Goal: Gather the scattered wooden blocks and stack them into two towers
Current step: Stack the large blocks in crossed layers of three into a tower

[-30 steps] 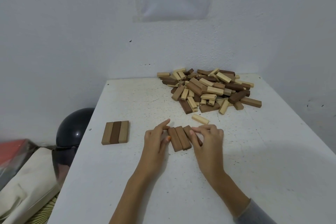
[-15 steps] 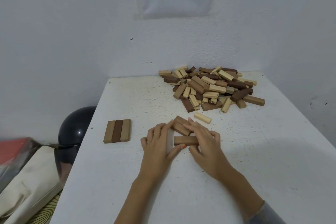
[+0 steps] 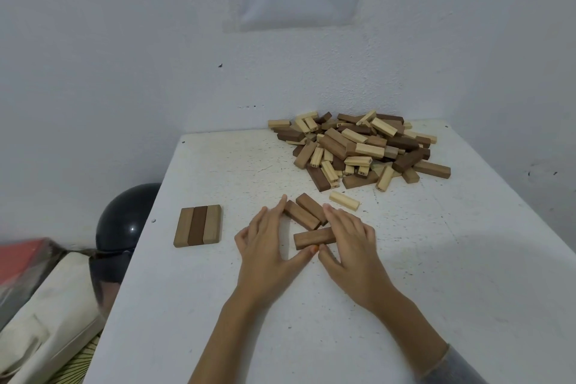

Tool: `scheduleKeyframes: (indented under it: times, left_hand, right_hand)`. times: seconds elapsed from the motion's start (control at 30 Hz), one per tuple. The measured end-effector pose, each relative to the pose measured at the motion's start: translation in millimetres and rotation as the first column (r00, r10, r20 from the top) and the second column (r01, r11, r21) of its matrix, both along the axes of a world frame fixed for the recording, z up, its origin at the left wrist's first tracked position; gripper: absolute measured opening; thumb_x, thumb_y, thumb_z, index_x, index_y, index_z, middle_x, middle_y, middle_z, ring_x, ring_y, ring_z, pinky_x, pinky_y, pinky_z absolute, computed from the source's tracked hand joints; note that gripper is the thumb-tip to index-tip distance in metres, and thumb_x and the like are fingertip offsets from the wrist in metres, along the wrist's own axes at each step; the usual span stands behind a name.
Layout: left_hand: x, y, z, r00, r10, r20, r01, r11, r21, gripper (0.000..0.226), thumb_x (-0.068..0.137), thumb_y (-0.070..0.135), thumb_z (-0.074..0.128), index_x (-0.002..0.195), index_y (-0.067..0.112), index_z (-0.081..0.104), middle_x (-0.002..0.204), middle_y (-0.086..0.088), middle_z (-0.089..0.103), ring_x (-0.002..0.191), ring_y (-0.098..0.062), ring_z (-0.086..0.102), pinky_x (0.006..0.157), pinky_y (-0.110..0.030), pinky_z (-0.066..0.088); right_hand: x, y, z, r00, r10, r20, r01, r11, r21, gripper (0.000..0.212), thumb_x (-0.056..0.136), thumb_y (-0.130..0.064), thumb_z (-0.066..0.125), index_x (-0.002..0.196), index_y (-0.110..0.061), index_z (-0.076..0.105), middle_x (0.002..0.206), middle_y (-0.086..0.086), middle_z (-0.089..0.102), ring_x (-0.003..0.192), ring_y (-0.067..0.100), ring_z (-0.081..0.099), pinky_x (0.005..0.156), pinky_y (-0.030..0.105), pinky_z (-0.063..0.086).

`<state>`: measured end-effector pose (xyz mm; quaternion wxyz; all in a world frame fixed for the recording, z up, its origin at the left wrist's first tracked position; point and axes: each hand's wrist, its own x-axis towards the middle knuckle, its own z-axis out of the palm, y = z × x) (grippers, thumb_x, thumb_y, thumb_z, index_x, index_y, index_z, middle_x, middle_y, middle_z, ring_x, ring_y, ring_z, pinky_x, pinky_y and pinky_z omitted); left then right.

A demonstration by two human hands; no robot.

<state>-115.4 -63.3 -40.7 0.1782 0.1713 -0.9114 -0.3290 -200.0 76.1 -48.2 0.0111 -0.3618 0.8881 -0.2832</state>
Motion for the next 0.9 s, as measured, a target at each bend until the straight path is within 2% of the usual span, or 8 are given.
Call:
scheduleKeyframes:
  times: [0.1, 0.23, 0.47, 0.53, 0.63, 0.73, 0.8, 0.9]
  left_hand:
    - [1.3, 0.8, -0.2, 0.997, 0.054, -0.056, -0.052, 0.998, 0.042, 0.086, 0.076, 0.051, 0.074, 0.145, 0.046, 0.023, 0.132, 0.026, 0.041, 0.128, 0.004, 0.026, 0.099, -0.006, 0.002]
    - [2.3, 0.0, -0.8, 0.992, 0.085, -0.093, -0.074, 0.991, 0.115, 0.08, 0.074, 0.043, 0.079, 0.14, 0.045, 0.034, 0.12, 0.022, 0.051, 0.12, 0.005, 0.031, 0.093, -0.001, 0.006]
    - [2.2, -0.2, 1.7, 0.993, 0.084, -0.083, -0.071, 0.986, 0.148, 0.076, 0.073, 0.039, 0.08, 0.135, 0.048, 0.037, 0.118, 0.02, 0.054, 0.121, -0.008, 0.037, 0.089, 0.001, 0.007]
    - [3.1, 0.4, 0.3, 0.993, 0.095, -0.065, -0.091, 0.994, 0.054, 0.081, 0.072, 0.055, 0.074, 0.142, 0.043, 0.033, 0.13, 0.018, 0.047, 0.127, -0.005, 0.032, 0.095, -0.009, 0.009]
    - [2.6, 2.8, -1.0, 0.992, 0.086, 0.089, -0.073, 0.988, -0.132, 0.105, 0.07, 0.086, 0.03, 0.154, 0.028, 0.008, 0.161, 0.007, 0.009, 0.147, -0.007, 0.0, 0.109, -0.027, -0.001]
    - [-1.2, 3.7, -3.7, 0.973, 0.069, 0.218, -0.019, 0.974, -0.225, 0.104, 0.071, 0.082, 0.007, 0.154, 0.021, -0.009, 0.161, 0.005, -0.017, 0.144, -0.008, -0.026, 0.111, -0.03, -0.018]
    - [-2.7, 3.5, -4.3, 0.971, 0.054, 0.232, -0.002, 0.976, -0.217, 0.096, 0.076, 0.075, 0.007, 0.155, 0.023, -0.008, 0.161, 0.009, -0.018, 0.142, -0.007, -0.031, 0.112, -0.032, -0.02]
    - [-1.5, 2.5, -6.0, 0.97, 0.017, 0.241, 0.036, 0.976, -0.216, 0.087, 0.079, 0.07, 0.006, 0.154, 0.028, -0.008, 0.159, 0.016, -0.018, 0.14, -0.004, -0.034, 0.111, -0.031, -0.021]
  right_hand:
    - [-1.0, 1.7, 3.0, 0.999, -0.007, 0.043, 0.01, 0.998, -0.056, 0.079, 0.079, -0.055, 0.03, 0.151, -0.024, 0.021, 0.147, -0.02, 0.027, 0.138, 0.0, 0.018, 0.102, 0.013, 0.0]
    - [-7.9, 0.5, 10.1, 0.992, -0.009, 0.126, 0.02, 0.995, -0.093, 0.082, 0.076, -0.045, 0.056, 0.149, -0.034, 0.021, 0.13, -0.029, 0.024, 0.122, -0.008, 0.018, 0.097, 0.017, 0.006]
    - [-28.4, 0.8, 18.4, 0.975, 0.167, 0.144, -0.159, 0.985, -0.066, 0.073, 0.069, -0.044, 0.055, 0.139, -0.042, 0.037, 0.127, -0.034, 0.032, 0.122, -0.005, 0.019, 0.1, 0.02, 0.009]
    - [-31.9, 1.4, 18.0, 0.967, 0.208, 0.147, -0.203, 0.978, -0.046, 0.07, 0.072, -0.042, 0.053, 0.14, -0.044, 0.035, 0.136, -0.033, 0.03, 0.126, -0.007, 0.016, 0.099, 0.012, 0.002]
    - [-31.4, 2.3, 13.0, 0.975, 0.188, 0.116, -0.188, 0.982, -0.013, 0.069, 0.079, -0.044, 0.048, 0.146, -0.038, 0.03, 0.149, -0.025, 0.023, 0.136, -0.003, 0.013, 0.105, 0.017, 0.002]
    - [-21.9, 5.7, 7.7, 0.996, 0.089, 0.023, -0.09, 0.994, 0.065, 0.079, 0.08, -0.059, 0.026, 0.152, -0.027, 0.019, 0.157, -0.013, 0.015, 0.142, 0.002, 0.006, 0.113, 0.023, 0.001]
    - [-15.7, 8.5, 4.7, 0.998, 0.028, -0.061, -0.017, 0.986, 0.165, 0.089, 0.077, -0.064, 0.008, 0.154, -0.02, 0.012, 0.161, -0.008, 0.006, 0.144, 0.005, -0.001, 0.108, 0.018, -0.007]
    - [-12.1, 7.6, -1.3, 0.994, 0.003, -0.114, 0.024, 0.971, 0.24, 0.089, 0.08, -0.065, -0.002, 0.155, -0.016, 0.003, 0.162, -0.002, -0.005, 0.147, 0.011, -0.011, 0.113, 0.026, -0.01]
